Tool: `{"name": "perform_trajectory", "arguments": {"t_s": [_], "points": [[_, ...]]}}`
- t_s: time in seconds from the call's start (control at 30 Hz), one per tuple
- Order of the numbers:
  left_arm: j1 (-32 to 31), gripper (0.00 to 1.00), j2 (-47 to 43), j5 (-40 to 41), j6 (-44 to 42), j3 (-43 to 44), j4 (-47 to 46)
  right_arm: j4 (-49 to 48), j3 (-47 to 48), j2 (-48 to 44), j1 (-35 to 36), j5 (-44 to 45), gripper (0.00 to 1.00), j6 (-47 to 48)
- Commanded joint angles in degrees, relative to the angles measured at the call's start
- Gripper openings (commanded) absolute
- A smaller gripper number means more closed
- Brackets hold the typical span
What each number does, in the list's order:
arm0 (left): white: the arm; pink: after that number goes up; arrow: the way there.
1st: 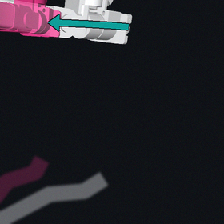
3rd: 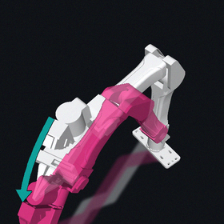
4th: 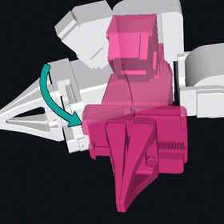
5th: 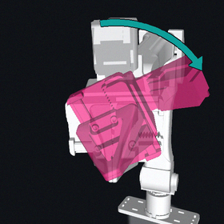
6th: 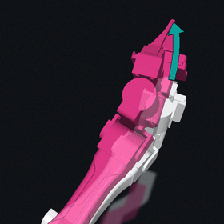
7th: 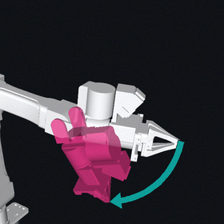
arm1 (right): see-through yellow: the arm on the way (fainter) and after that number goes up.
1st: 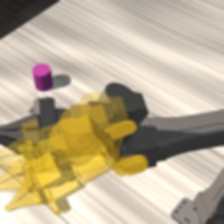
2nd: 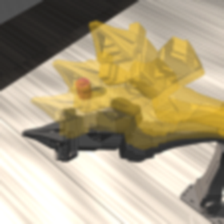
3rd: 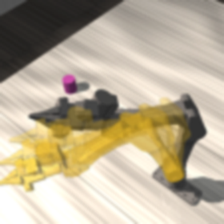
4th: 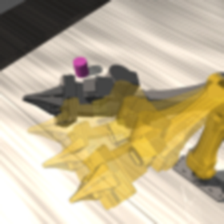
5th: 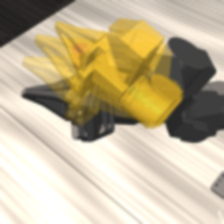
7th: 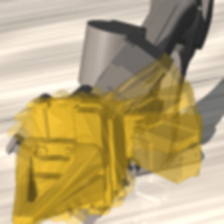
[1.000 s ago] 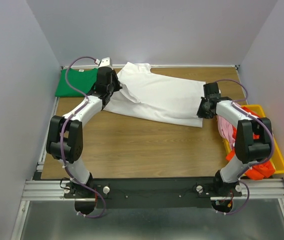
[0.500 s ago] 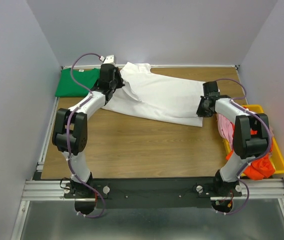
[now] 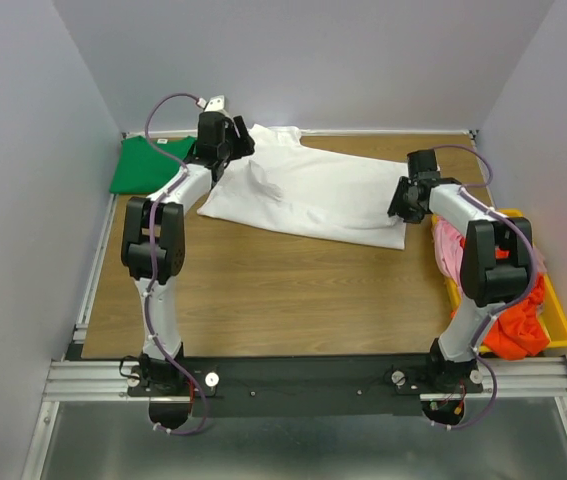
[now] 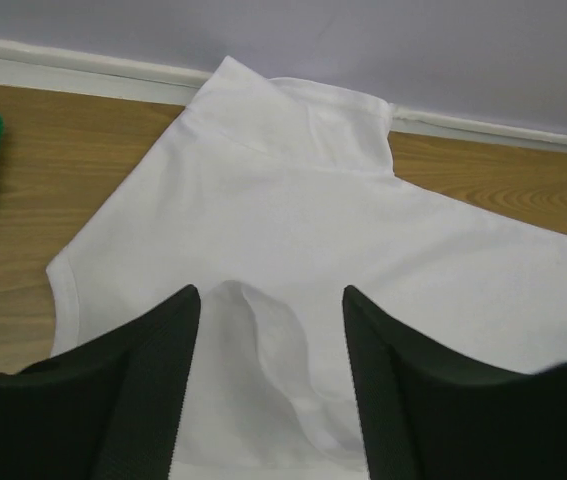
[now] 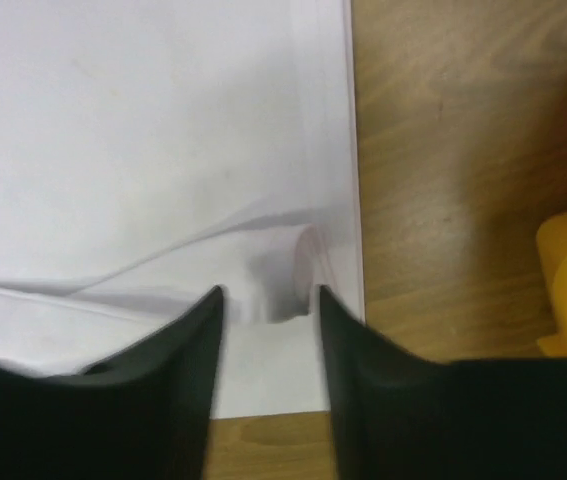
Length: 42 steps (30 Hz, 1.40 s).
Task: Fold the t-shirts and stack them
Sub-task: Fold the tshirt
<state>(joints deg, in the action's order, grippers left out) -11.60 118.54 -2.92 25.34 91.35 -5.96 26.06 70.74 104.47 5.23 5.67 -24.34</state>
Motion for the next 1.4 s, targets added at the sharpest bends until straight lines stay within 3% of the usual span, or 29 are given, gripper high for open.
{"name": "perform_trajectory", "arguments": {"t_s": [0.0,0.1,0.3,0.43,0.63,1.07,1.37], "points": [[0.8,0.76,0.3,-0.8,0.7,4.9,1.6,-0.8,5.7,-0.6,-0.6,-1.8,0.59,-1.3],[0.8,0.79,-2.2,0.0,1.2,2.4,1.7,-0.8,7.4,-2.7,-0.7,-0.8,0.67,-2.6],[0.7,0.79,-6.6,-2.4,1.5,-11.2,-3.4,-1.3,4.3,-5.6,-0.7,-5.0,0.68,-1.2],[0.4,0.79,-7.0,-6.5,2.4,-18.3,-8.0,-4.3,-3.1,-8.1,0.7,-11.5,0.68,-0.4],[0.3,0.78,-5.1,-8.4,3.4,-21.0,-9.1,-8.8,-8.9,-8.3,2.9,-15.9,0.68,-0.2],[0.3,0.78,-3.8,-8.2,4.3,-25.1,-7.6,-9.9,-12.4,-2.2,3.1,-15.9,0.66,1.0],[0.2,0.78,-8.0,-8.4,5.4,-30.3,-8.1,-9.5,-21.5,-8.7,3.0,-16.4,0.66,0.2]]}}
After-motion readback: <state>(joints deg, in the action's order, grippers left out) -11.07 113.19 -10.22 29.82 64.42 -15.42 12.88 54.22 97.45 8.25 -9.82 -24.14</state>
